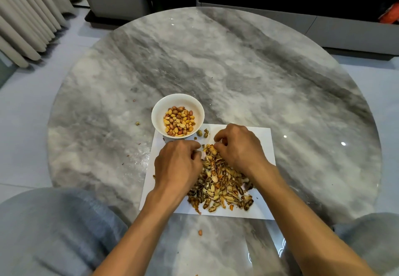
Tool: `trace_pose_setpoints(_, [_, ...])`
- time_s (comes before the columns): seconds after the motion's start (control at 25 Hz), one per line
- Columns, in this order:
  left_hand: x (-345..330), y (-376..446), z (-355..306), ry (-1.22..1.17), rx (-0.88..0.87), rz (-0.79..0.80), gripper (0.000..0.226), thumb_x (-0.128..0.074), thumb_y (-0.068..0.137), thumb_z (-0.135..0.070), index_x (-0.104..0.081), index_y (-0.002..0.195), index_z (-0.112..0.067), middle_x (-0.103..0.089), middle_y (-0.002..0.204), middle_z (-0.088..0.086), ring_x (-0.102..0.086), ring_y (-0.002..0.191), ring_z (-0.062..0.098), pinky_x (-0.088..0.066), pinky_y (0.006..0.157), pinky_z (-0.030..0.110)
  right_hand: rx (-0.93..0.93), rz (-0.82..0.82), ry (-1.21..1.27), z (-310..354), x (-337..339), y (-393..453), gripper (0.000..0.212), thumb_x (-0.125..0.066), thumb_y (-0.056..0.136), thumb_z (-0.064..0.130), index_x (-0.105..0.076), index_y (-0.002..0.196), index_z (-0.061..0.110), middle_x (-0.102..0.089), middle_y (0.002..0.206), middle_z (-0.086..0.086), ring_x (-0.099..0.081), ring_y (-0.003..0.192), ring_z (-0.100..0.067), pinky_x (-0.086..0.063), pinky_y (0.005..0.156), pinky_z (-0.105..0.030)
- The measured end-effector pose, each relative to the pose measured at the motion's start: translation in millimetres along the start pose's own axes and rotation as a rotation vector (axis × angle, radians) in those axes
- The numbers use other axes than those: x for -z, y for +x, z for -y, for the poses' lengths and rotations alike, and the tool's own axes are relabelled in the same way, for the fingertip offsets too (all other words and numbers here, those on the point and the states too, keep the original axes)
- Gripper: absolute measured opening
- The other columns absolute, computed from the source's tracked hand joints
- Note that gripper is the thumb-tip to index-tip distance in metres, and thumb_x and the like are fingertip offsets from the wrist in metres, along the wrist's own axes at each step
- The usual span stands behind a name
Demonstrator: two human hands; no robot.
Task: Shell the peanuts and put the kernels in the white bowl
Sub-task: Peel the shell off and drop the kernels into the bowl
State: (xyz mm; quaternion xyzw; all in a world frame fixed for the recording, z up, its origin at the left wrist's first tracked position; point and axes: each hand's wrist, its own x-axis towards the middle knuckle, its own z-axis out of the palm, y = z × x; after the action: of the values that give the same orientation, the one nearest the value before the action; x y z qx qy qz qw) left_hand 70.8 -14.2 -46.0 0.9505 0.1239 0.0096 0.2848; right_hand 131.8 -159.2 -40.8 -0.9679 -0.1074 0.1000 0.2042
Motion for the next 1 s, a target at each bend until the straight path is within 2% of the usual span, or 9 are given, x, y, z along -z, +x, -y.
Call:
trace_pose_setpoints(0.16, [-5, 1, 4, -0.012, 0.016, 0.026, 0.023, -0.068, 0.090, -0.033, -0.075, 0.112, -0.027, -0.076, 0.105, -0.002, -0.069, 0.097, 0.022, -0.053, 0.075, 0.032, -0.088, 0.023, -0.034, 2, -1, 3, 0.010, -0.068, 0.086, 0.023, -0.078, 0.087, 0.021, -0.072, 0.091, -0.001, -0.065, 0.082, -0.024, -0.051, 0.066, -0.032])
trace_pose_setpoints(0.24, [-7, 1, 6, -0.020, 0.027, 0.037, 0.024, -0.071, 0.089, -0.036, -0.076, 0.111, -0.028, -0.075, 0.105, -0.003, -0.069, 0.096, 0.020, -0.055, 0.076, 0.032, -0.121, 0.023, -0.070, 7, -1, 4, 0.010, -0.067, 0.085, 0.020, -0.076, 0.086, 0.021, -0.071, 0.091, -0.002, -0.065, 0.081, -0.026, -0.049, 0.066, -0.032])
trace_pose_setpoints(0.4, [-7, 1, 5, -0.046, 0.058, 0.049, 0.017, -0.073, 0.086, -0.035, -0.078, 0.101, -0.028, -0.076, 0.096, -0.007, -0.069, 0.086, 0.015, -0.050, 0.069, 0.025, -0.122, 0.053, -0.139, 11, -6, 5, 0.007, -0.062, 0.083, 0.016, -0.069, 0.083, 0.016, -0.068, 0.089, -0.004, -0.064, 0.079, -0.029, -0.054, 0.067, -0.035])
trace_pose_setpoints(0.52, [-2, 1, 3, -0.119, 0.104, 0.045, 0.011, -0.074, 0.086, -0.031, -0.077, 0.095, -0.026, -0.076, 0.090, -0.008, -0.067, 0.076, 0.008, -0.049, 0.068, 0.021, -0.108, 0.032, -0.130, 14, -10, 2, 0.008, -0.063, 0.082, 0.020, -0.068, 0.084, 0.015, -0.067, 0.090, -0.004, -0.063, 0.081, -0.029, -0.053, 0.069, -0.035])
trace_pose_setpoints(0.64, [7, -1, 2, -0.205, 0.130, 0.015, 0.013, -0.077, 0.085, -0.027, -0.078, 0.098, -0.024, -0.075, 0.090, -0.007, -0.064, 0.074, 0.005, -0.043, 0.066, 0.014, -0.116, -0.018, -0.085, 13, -6, -1, 0.010, -0.067, 0.081, 0.025, -0.069, 0.080, 0.015, -0.068, 0.083, -0.003, -0.064, 0.077, -0.026, -0.054, 0.068, -0.035])
trace_pose_setpoints(0.76, [10, -2, 2, -0.241, 0.112, 0.010, 0.018, -0.076, 0.087, -0.026, -0.077, 0.105, -0.025, -0.076, 0.095, -0.005, -0.069, 0.082, 0.010, -0.052, 0.076, 0.023, -0.112, -0.086, 0.313, 17, 16, -2, 0.005, -0.073, 0.080, 0.019, -0.074, 0.075, 0.018, -0.069, 0.070, 0.005, -0.066, 0.067, -0.014, -0.055, 0.062, -0.031])
trace_pose_setpoints(0.84, [8, -1, 3, -0.227, 0.109, 0.032, 0.014, -0.073, 0.088, -0.024, -0.077, 0.102, -0.025, -0.077, 0.094, -0.004, -0.071, 0.084, 0.013, -0.056, 0.080, 0.030, -0.064, -0.095, 0.544, 31, 34, 9, 0.004, -0.076, 0.080, 0.015, -0.076, 0.076, 0.017, -0.070, 0.068, 0.007, -0.066, 0.062, -0.008, -0.055, 0.058, -0.027])
trace_pose_setpoints(0.92, [5, -2, 5, -0.216, 0.107, 0.052, 0.013, -0.071, 0.090, -0.022, -0.077, 0.101, -0.023, -0.077, 0.095, -0.002, -0.071, 0.086, 0.015, -0.057, 0.080, 0.034, 0.004, -0.076, 0.509, 43, 39, 25, 0.003, -0.075, 0.083, 0.017, -0.078, 0.082, 0.017, -0.072, 0.073, 0.007, -0.065, 0.064, -0.006, -0.052, 0.058, -0.024])
trace_pose_setpoints(1.0, [4, -3, 5, -0.194, 0.098, 0.060, 0.013, -0.070, 0.091, -0.023, -0.077, 0.102, -0.023, -0.077, 0.096, -0.001, -0.070, 0.087, 0.015, -0.057, 0.080, 0.033, 0.014, -0.117, 0.310, 41, 31, 30, 0.009, -0.070, 0.086, 0.016, -0.079, 0.084, 0.017, -0.074, 0.079, 0.003, -0.066, 0.070, -0.011, -0.053, 0.065, -0.027])
